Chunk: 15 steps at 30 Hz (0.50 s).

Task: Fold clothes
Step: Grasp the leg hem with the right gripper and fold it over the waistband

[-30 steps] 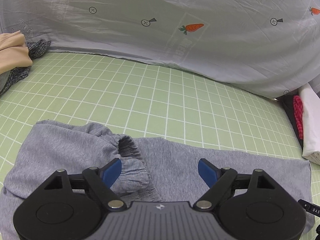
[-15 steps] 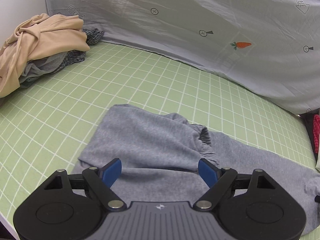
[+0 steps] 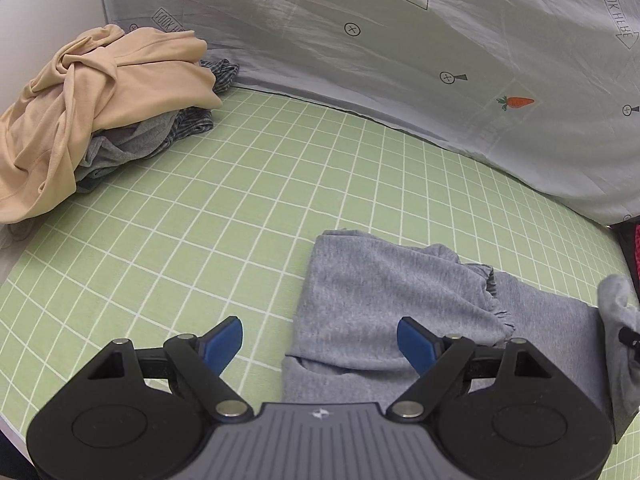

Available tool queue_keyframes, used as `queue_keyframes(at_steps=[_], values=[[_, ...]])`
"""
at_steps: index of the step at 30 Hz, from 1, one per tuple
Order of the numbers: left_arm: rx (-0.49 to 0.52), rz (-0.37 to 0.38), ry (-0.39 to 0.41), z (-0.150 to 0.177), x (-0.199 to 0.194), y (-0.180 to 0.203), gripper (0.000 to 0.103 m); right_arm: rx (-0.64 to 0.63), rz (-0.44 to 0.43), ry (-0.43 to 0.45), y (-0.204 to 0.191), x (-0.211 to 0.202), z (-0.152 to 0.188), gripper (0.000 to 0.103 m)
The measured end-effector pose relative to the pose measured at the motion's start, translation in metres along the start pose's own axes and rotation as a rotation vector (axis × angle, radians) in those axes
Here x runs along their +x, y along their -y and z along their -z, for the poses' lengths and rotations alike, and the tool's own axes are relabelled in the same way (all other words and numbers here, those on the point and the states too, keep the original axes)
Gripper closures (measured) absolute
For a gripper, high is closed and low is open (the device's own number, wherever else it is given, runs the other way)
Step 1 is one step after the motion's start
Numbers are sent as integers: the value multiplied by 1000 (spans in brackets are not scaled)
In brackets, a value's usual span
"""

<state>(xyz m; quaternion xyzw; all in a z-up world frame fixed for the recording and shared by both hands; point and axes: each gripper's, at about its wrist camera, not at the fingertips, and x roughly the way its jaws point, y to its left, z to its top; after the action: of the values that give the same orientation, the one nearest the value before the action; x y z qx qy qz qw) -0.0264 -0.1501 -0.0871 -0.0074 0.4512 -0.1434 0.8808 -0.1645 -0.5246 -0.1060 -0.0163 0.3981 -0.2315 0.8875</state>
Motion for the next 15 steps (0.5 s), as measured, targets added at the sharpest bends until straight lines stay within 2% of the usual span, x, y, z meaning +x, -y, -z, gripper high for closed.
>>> queue_keyframes(at_steps=[5, 7, 10, 11, 13, 15], values=[[30, 2, -29, 1, 4, -17, 18, -31, -36, -39, -56, 0, 16, 84], [49, 8, -31, 0, 5, -19, 18, -43, -50, -54, -79, 0, 23, 73], [63, 21, -33, -2, 8, -19, 18, -58, -66, -76, -108, 1, 32, 67], [66, 26, -33, -4, 9, -19, 18, -48, -55, -77, -103, 2, 33, 65], [73, 34, -31, -7, 10, -18, 18, -29, -31, -80, -93, 3, 35, 51], [79, 35, -21, -9, 9, -15, 18, -9, -8, -83, -82, 5, 36, 45]])
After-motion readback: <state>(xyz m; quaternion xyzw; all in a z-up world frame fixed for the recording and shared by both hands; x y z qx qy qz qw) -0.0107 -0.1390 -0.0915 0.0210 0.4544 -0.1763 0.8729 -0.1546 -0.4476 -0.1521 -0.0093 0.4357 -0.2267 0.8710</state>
